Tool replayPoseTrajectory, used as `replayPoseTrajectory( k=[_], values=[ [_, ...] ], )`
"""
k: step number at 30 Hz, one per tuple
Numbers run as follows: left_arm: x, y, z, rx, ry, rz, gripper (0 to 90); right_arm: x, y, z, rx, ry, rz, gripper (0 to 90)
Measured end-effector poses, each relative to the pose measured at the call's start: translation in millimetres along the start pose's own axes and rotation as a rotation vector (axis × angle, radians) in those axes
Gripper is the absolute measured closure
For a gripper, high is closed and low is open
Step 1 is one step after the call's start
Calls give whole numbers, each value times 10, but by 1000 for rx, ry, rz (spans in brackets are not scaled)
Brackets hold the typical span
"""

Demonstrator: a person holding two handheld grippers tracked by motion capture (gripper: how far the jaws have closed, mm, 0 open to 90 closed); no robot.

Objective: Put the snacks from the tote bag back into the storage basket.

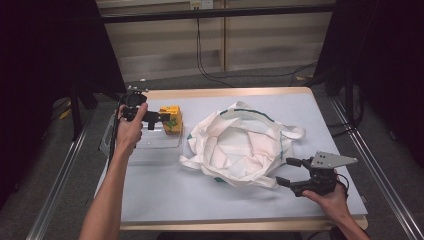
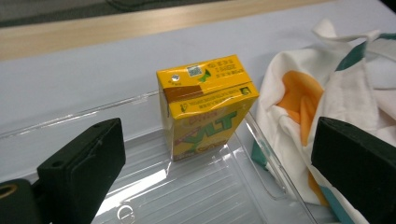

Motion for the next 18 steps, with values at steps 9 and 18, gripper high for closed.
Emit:
replayPoseTrajectory(
  k=[9,18],
  values=[
    [-116,-116,223,-116,40,-25,24,1,-7,-2,-3,2,7,221],
    [-169,-259,538,-194,54,2,37,-1,-7,3,-4,3,9,217]
  ],
)
Point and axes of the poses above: each handheld gripper's, and its own axes: y roughly forward along the jaws, z roughly out of its underside, x roughly to its left, the point moved 6 cm from there along y, roughly forward along the jaws, and after that the axes turned 5 degrees about x, right-handed, at the moved point
